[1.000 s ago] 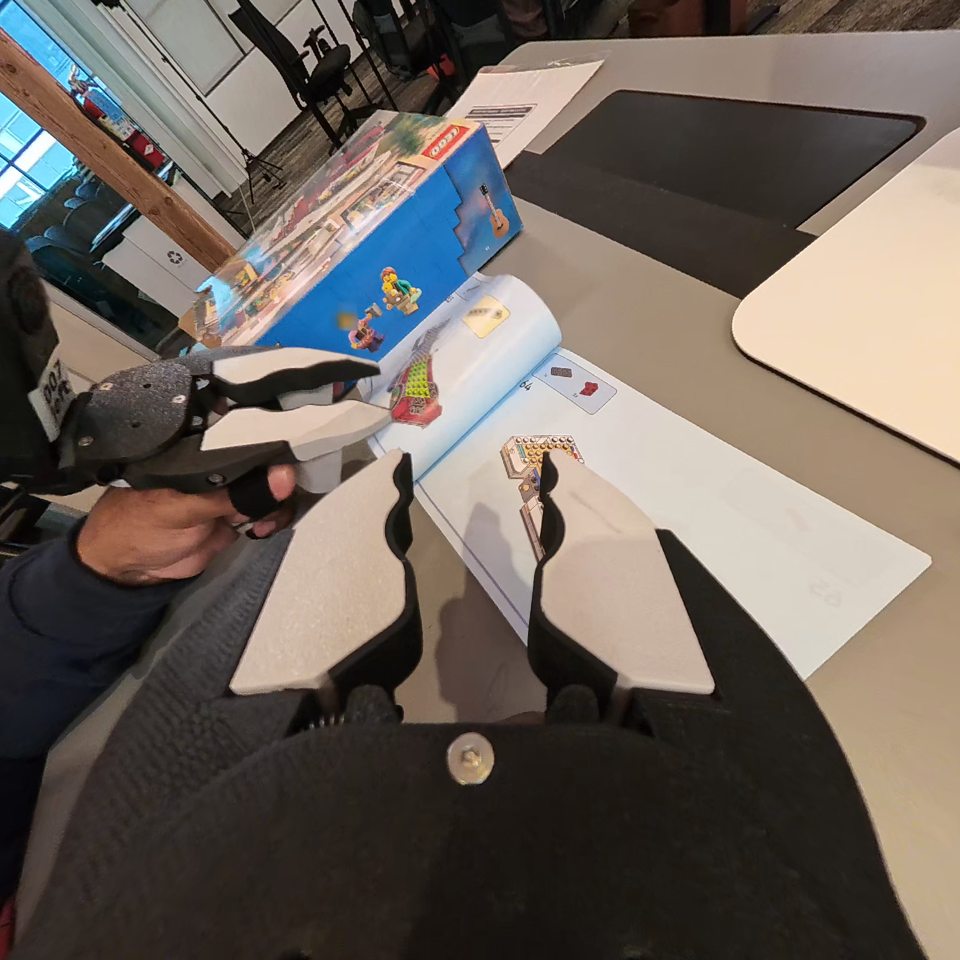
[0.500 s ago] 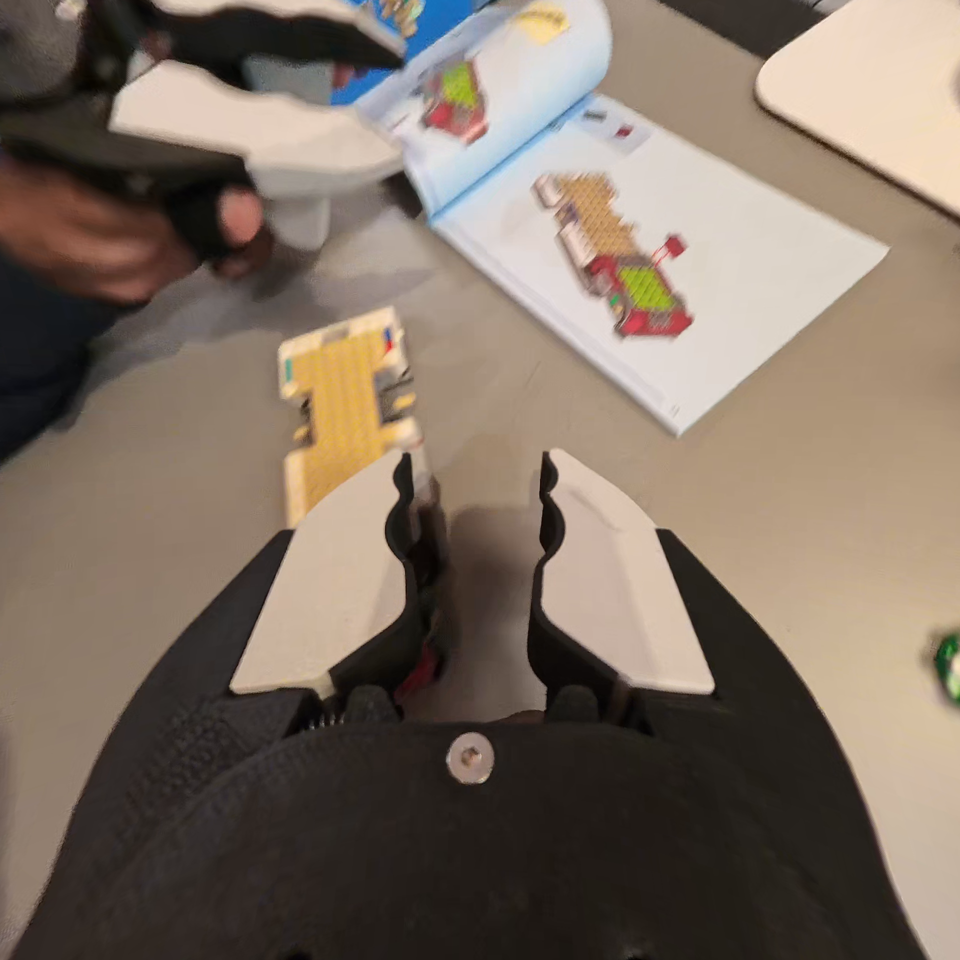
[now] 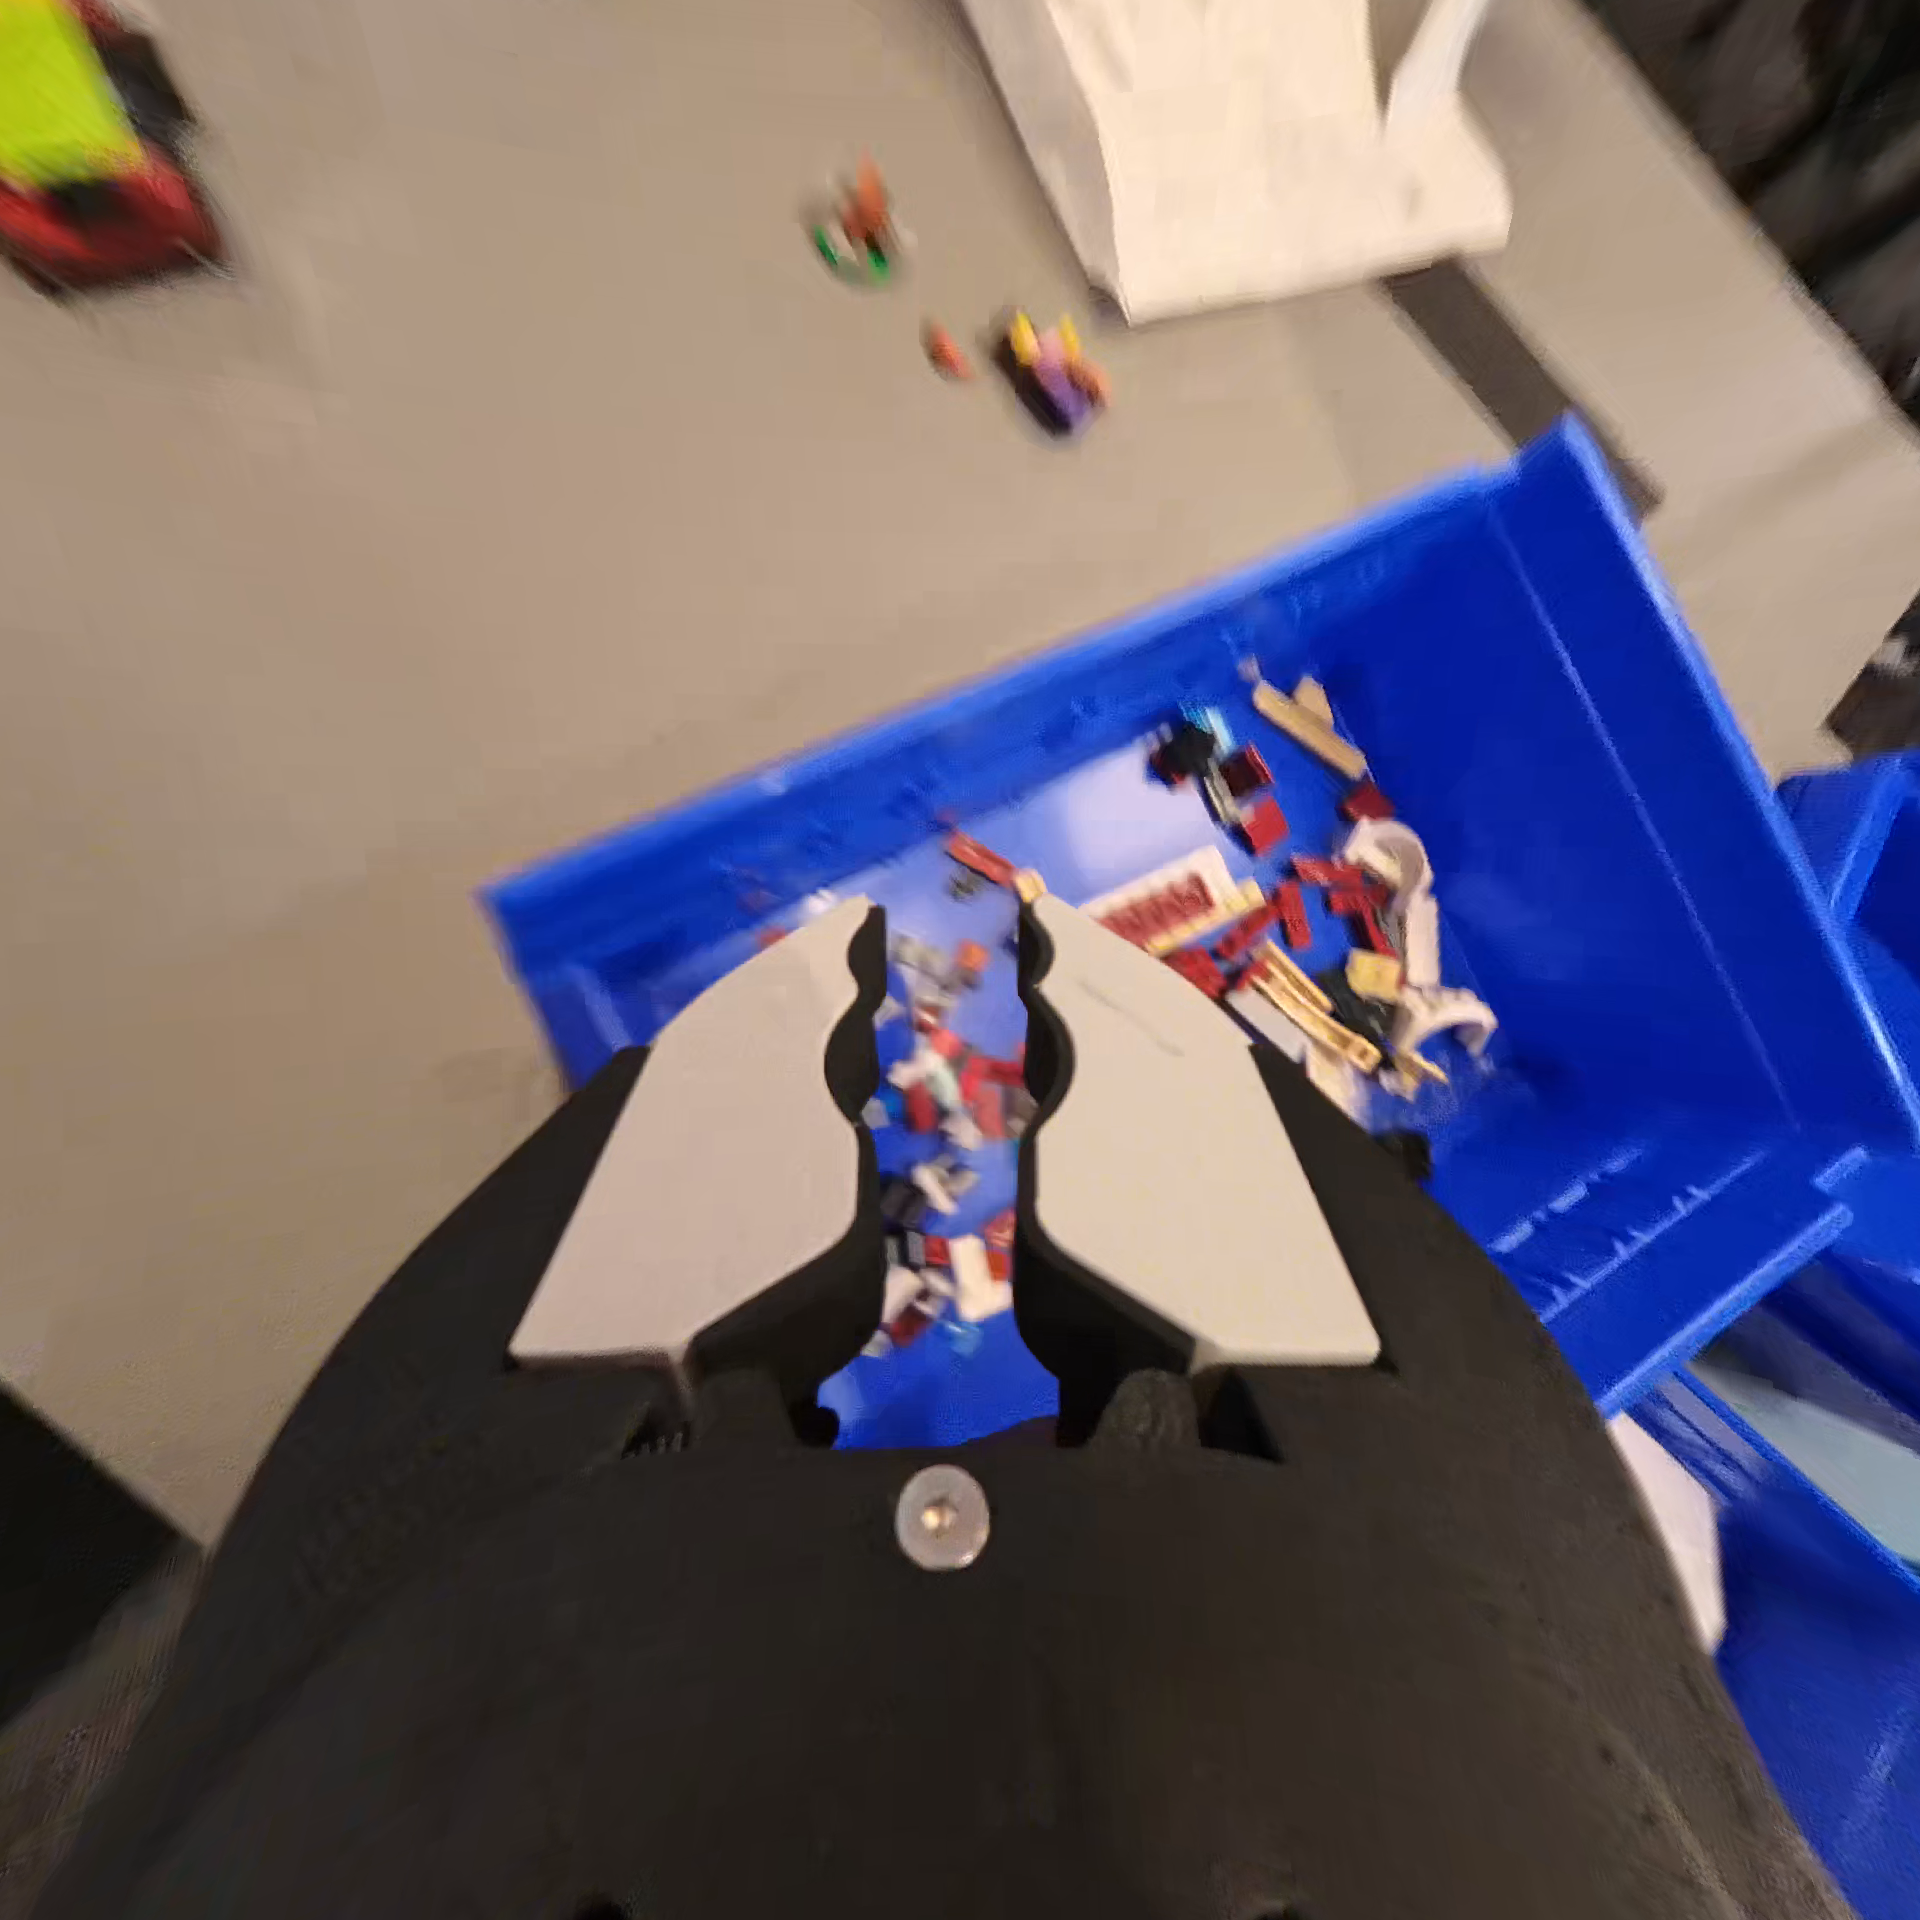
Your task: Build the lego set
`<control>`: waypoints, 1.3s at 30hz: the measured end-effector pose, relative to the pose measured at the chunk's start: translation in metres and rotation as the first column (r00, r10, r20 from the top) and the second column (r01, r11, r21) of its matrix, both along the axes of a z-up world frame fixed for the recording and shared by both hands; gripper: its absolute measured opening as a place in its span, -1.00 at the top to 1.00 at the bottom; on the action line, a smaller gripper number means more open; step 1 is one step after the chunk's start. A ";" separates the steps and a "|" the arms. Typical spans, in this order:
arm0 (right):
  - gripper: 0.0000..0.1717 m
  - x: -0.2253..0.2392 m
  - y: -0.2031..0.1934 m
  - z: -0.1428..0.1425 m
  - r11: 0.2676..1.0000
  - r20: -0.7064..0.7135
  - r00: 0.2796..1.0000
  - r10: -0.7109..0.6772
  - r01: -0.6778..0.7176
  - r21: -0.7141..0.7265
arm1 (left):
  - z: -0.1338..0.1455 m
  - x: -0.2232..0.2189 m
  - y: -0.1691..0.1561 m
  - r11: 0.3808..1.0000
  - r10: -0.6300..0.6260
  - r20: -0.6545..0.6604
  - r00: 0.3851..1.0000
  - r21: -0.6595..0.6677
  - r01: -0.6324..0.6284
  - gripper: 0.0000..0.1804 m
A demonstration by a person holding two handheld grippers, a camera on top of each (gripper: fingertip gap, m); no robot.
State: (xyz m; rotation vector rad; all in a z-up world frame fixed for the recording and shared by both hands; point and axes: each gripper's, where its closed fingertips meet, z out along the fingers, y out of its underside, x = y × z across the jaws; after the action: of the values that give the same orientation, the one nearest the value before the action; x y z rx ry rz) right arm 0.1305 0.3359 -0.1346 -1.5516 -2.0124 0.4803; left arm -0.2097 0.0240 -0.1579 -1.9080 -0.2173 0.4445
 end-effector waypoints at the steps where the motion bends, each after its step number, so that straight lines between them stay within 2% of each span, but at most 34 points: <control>1: 0.72 -0.004 0.012 -0.014 1.000 0.050 0.999 0.006 -0.005 -0.006 | 0.000 0.001 0.001 1.000 -0.002 0.000 1.000 0.000 0.002 0.55; 4: 0.72 -0.018 0.028 -0.054 0.998 0.167 0.984 0.055 -0.050 -0.034 | -0.003 0.001 0.001 1.000 -0.002 -0.002 1.000 -0.007 0.002 0.55; 6: 0.71 -0.028 0.029 -0.069 0.996 0.193 0.978 0.084 -0.075 -0.053 | -0.005 0.002 0.001 1.000 -0.001 -0.006 1.000 -0.015 0.001 0.55; 18: 0.73 -0.027 0.041 -0.107 0.990 0.338 0.931 0.137 -0.114 -0.085 | -0.015 0.002 0.004 0.999 -0.012 -0.016 1.000 -0.047 0.011 0.55; 23: 0.86 -0.026 0.038 -0.108 0.988 0.351 0.925 0.149 -0.123 -0.093 | -0.015 0.004 0.006 0.999 -0.016 -0.018 1.000 -0.050 0.015 0.55; 29: 0.90 -0.027 0.040 -0.104 0.992 0.342 0.933 0.111 -0.127 0.025 | -0.012 0.007 0.006 0.999 -0.021 -0.028 0.999 -0.044 0.020 0.55; 39: 0.91 -0.033 0.039 -0.068 0.976 0.265 0.962 0.066 -0.118 0.185 | -0.004 0.011 0.006 0.999 -0.034 -0.038 0.999 -0.027 0.033 0.56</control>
State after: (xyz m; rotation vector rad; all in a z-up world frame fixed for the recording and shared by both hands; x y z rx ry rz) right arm 0.0971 0.3749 -0.2024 -1.4626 -2.2587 0.1071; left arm -0.1985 0.0299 -0.1624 -1.9241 -0.1551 0.4633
